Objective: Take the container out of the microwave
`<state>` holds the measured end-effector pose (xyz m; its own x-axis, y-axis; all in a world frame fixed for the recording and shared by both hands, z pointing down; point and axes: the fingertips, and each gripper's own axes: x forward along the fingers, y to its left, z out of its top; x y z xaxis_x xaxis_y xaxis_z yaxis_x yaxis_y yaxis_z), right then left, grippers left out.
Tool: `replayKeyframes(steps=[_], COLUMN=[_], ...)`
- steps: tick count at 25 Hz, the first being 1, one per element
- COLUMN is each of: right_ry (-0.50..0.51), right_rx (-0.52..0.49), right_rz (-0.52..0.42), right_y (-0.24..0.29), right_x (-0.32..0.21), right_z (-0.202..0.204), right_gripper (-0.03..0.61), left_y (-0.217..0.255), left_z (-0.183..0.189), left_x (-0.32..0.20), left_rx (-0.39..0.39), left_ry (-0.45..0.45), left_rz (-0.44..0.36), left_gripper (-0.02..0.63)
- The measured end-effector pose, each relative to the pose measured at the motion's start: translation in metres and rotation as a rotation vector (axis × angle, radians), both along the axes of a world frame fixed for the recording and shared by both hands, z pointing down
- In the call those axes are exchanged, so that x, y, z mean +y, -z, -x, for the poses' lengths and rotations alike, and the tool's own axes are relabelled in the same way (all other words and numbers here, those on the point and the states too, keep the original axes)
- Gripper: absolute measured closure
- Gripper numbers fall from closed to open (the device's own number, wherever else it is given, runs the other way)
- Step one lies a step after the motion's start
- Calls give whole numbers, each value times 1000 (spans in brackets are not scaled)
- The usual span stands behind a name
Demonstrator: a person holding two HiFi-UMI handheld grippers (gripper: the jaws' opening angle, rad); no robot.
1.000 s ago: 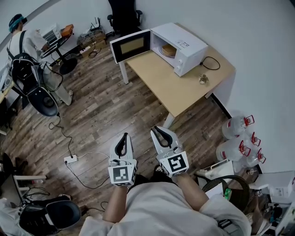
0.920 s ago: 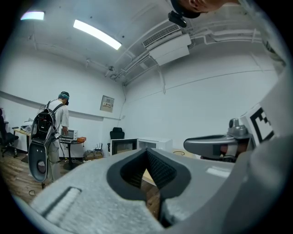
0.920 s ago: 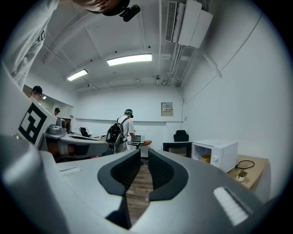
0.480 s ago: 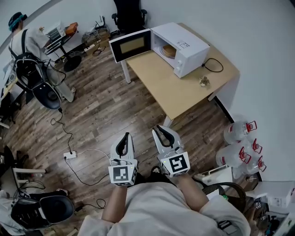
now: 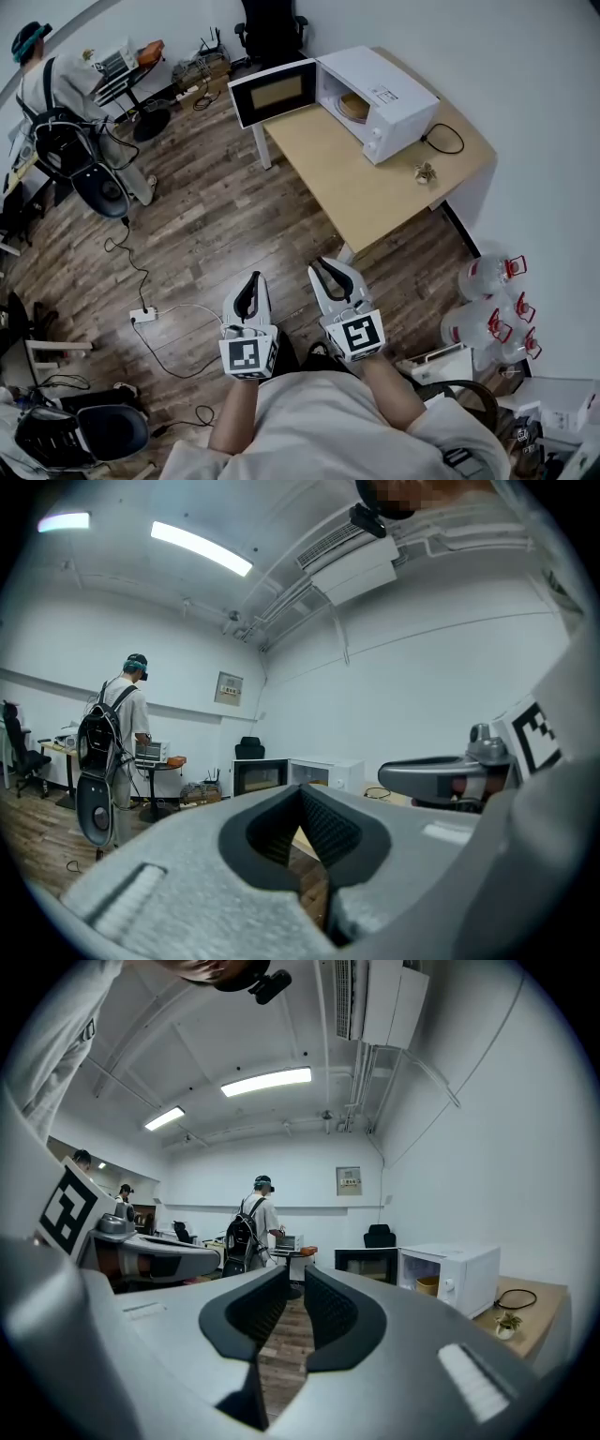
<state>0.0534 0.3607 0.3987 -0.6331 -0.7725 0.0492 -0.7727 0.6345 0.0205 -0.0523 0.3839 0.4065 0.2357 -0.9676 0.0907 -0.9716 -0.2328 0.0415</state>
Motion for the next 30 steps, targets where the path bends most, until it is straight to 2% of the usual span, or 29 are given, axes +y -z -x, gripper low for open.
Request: replayKeyframes(steps=[6,12,26,30], right_ry=[-1,17,1,-12], right_rx=[15,43,38,41], right_rz=[6,13,30,55], right_y=[-2,0,-2,-10], right_x=[-42,-93,-184,-208], right_z=[33,84,207,220], right_gripper=[505,505,505,505], left_y=[-4,2,-3,-8], left_z=[32,79,188,204], left_x=[-42,-92,-182,-205], left_rx=[18,18,15,12], left_ry=[-10,-20,-85,-89], left_rz=[5,-17,9,24], left_gripper=[612,612,612,612])
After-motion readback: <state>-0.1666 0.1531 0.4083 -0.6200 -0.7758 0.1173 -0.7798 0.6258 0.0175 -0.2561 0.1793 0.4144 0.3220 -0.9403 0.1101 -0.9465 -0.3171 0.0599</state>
